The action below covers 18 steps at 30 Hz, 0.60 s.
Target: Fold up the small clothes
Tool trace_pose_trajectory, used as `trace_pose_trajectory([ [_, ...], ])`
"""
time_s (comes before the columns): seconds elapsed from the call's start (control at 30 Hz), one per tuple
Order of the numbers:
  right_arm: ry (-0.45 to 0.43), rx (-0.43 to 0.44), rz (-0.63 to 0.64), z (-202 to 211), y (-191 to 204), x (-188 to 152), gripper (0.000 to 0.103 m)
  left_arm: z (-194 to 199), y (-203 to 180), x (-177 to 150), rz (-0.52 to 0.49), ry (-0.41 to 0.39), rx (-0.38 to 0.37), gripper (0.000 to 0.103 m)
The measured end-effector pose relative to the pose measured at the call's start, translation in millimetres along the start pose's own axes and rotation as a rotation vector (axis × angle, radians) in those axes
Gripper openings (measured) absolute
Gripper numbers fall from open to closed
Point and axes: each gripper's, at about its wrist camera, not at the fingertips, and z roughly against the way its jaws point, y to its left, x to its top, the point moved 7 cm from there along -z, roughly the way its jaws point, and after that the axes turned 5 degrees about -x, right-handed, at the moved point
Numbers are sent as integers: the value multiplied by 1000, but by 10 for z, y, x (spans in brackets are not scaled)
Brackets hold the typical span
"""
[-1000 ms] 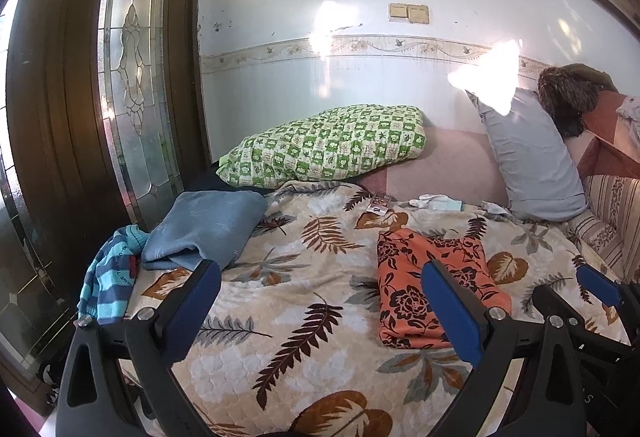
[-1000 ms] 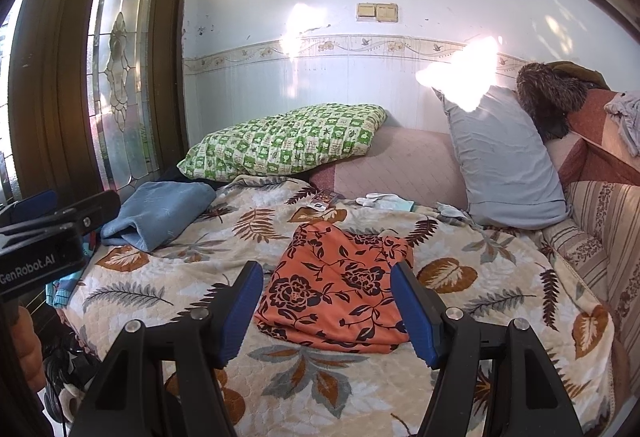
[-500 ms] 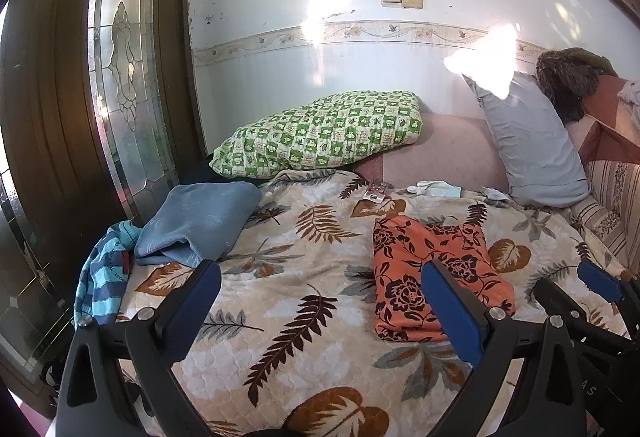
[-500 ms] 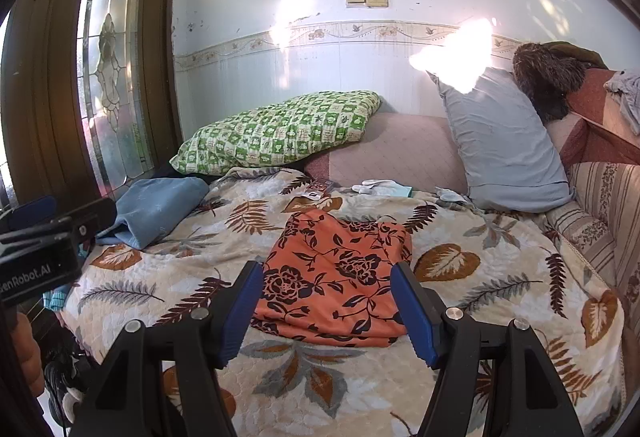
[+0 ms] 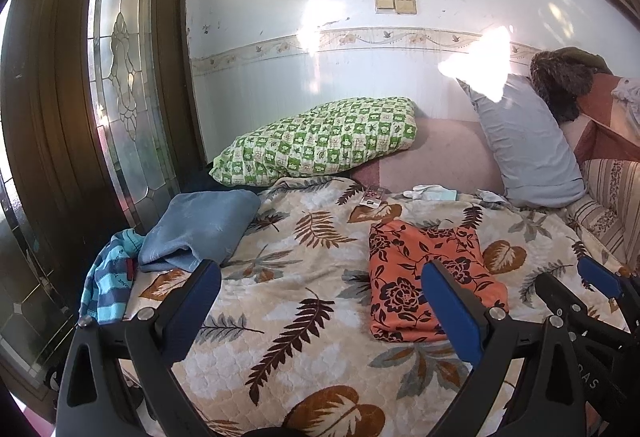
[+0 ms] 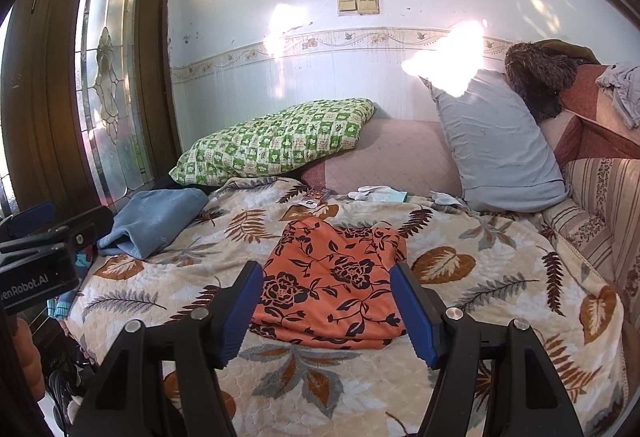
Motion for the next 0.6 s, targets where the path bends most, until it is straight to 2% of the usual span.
trace_pose_trajectory([
  [0.6, -6, -2, 8, 44, 31, 9, 70, 36, 20, 12, 2, -13, -15, 100],
])
